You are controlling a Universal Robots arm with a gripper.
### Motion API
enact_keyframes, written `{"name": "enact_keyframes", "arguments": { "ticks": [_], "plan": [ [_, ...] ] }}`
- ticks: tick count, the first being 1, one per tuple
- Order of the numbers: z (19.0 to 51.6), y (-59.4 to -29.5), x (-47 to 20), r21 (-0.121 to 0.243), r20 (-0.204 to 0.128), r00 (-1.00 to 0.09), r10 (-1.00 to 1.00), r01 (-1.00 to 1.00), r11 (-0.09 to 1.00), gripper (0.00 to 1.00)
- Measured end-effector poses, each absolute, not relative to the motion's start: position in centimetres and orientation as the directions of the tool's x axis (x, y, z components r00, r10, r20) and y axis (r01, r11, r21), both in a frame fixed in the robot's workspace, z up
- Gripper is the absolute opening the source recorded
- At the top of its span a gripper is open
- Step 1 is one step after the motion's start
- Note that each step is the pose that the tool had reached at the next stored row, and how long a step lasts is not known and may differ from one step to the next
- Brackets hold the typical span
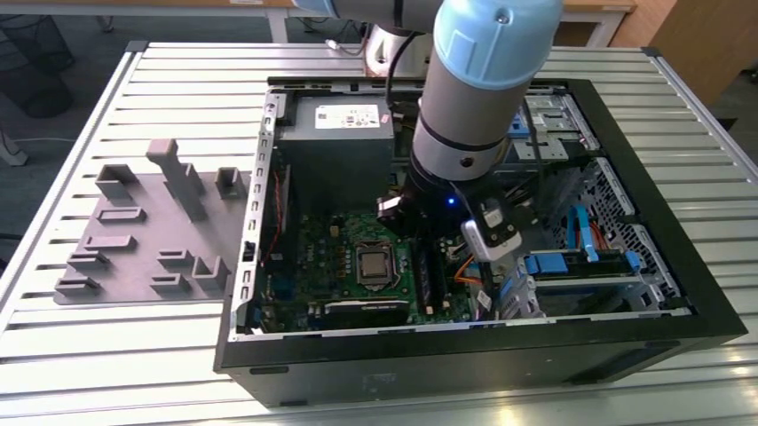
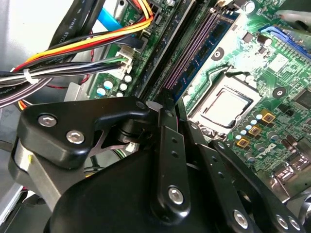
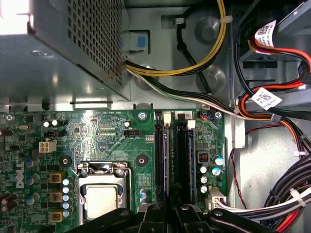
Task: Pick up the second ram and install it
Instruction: 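Insert the second ram into the second slot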
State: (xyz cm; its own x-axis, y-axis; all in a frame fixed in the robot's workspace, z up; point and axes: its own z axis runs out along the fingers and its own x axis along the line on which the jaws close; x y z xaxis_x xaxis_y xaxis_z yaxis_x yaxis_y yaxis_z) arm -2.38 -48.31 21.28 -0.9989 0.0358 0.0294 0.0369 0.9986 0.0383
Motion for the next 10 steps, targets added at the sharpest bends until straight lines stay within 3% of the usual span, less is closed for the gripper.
{"name": "enact_keyframes", "arguments": {
  "ticks": [10],
  "plan": [
    [21.19,-48.31,-2.23,0.038,0.029,-0.999,0.036,0.037,0.999,0.14]
  ]
}}
